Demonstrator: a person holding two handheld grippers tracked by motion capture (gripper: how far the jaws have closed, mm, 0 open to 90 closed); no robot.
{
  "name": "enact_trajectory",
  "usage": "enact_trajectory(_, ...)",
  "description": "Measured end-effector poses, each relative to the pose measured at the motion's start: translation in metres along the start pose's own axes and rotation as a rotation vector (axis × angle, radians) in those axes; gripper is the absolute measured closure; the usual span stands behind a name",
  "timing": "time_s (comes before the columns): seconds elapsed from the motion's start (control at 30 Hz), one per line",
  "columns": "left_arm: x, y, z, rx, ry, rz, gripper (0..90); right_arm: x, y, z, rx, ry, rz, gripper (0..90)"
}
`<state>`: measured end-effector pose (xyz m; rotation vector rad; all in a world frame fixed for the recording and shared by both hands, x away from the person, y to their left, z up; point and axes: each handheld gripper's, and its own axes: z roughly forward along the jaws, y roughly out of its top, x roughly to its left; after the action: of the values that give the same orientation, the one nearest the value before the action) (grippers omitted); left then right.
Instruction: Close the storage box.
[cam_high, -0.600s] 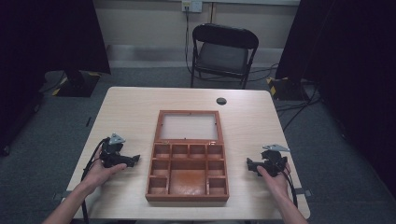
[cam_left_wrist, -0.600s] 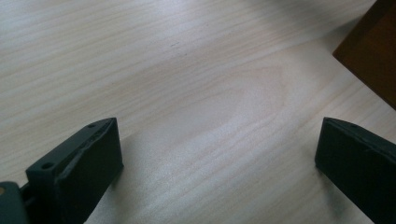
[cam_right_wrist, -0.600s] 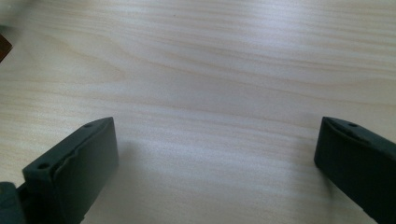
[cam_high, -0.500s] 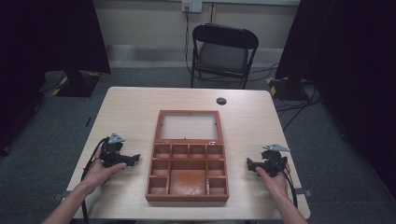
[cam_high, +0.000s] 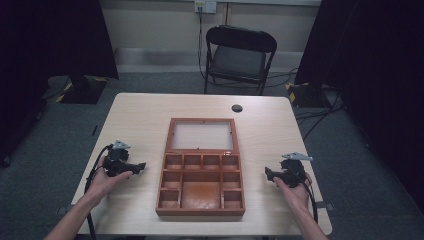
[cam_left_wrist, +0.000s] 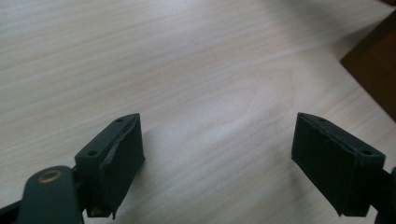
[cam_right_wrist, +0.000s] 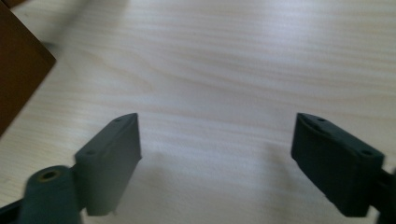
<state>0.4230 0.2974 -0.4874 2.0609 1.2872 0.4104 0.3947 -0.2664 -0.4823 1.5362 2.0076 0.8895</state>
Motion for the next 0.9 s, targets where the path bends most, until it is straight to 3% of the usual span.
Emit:
enact_trajectory(0.07,0.001,0.002,-0.001,-0.002,-0.005,0.006,16.4,0.001,0.003,0.001,-0.008,-0.001,-0.009,14.7)
enact_trajectory(0.17,-0.002,0.005,-0.004,-0.047,-0.002,0.009,16.7,0.008,0.012,0.004,-0.021,0.001,-0.037,14.9)
enact_trajectory(0.3,-0.007,0.012,-0.008,-0.041,-0.015,0.044,17.4,0.011,0.02,0.007,-0.048,0.029,-0.052,15.5)
enact_trajectory(0.4,-0.015,0.02,-0.014,-0.081,-0.006,0.068,17.5,0.014,0.029,0.005,0.005,0.055,-0.085,17.3)
enact_trajectory(0.53,-0.023,0.031,-0.017,-0.088,-0.033,0.101,17.6,0.014,0.046,-0.006,-0.048,0.091,-0.068,16.8)
enact_trajectory(0.63,-0.026,0.039,-0.02,-0.124,-0.037,0.088,17.8,0.015,0.056,-0.008,-0.073,0.099,-0.082,17.2)
enact_trajectory(0.7,-0.026,0.046,-0.02,-0.115,-0.014,0.111,18.5,0.018,0.062,-0.009,-0.09,0.113,-0.095,17.7)
enact_trajectory(0.77,-0.027,0.054,-0.017,-0.13,-0.021,0.098,19.3,0.021,0.07,-0.009,-0.09,0.139,-0.106,18.1)
enact_trajectory(0.9,-0.03,0.074,-0.012,-0.138,-0.024,0.111,19.9,0.03,0.091,-0.008,-0.062,0.18,-0.138,19.3)
